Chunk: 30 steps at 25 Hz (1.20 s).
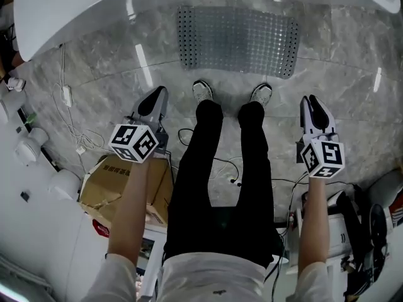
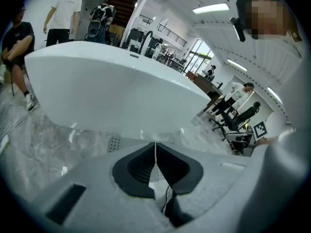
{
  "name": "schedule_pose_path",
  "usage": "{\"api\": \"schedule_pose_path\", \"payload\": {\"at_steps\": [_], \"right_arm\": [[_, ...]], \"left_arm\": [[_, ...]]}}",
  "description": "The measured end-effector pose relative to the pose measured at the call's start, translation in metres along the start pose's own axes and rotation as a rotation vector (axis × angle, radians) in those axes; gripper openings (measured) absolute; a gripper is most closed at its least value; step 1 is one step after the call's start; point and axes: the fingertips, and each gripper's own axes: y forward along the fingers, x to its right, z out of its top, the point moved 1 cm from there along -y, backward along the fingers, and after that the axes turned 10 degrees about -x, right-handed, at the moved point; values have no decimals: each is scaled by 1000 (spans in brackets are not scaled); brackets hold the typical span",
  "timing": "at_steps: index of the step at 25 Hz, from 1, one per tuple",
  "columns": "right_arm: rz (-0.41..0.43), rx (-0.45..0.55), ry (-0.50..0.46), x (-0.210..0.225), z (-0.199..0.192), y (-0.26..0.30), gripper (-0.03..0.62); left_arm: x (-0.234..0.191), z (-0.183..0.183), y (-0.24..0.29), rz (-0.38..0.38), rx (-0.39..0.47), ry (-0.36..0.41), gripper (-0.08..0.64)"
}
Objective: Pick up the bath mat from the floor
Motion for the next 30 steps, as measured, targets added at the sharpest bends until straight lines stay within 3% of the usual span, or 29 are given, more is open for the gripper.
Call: {"api": "schedule_pose_path", "payload": {"at_steps": [4,8,21,24,30], "right_arm": [[-10,-55,-44,20,-23,60,63],[-32,-120,-80,36,-45,114,83],[-131,-324,-15,114,-144,268,135],[-148,-357,-10,132,-158,281,140],[-208,-413,38,178,-191,313,143]], "left_arm": [[-43,-29,51,33,-50,-43,15],[-78,-52,92,8,-75,-100,15],[-197,-130,239,112,-286,-83,20],[-218,-141,257,140,-300,-111,88],[-250,-162,297,174,-348,-97,156]]}}
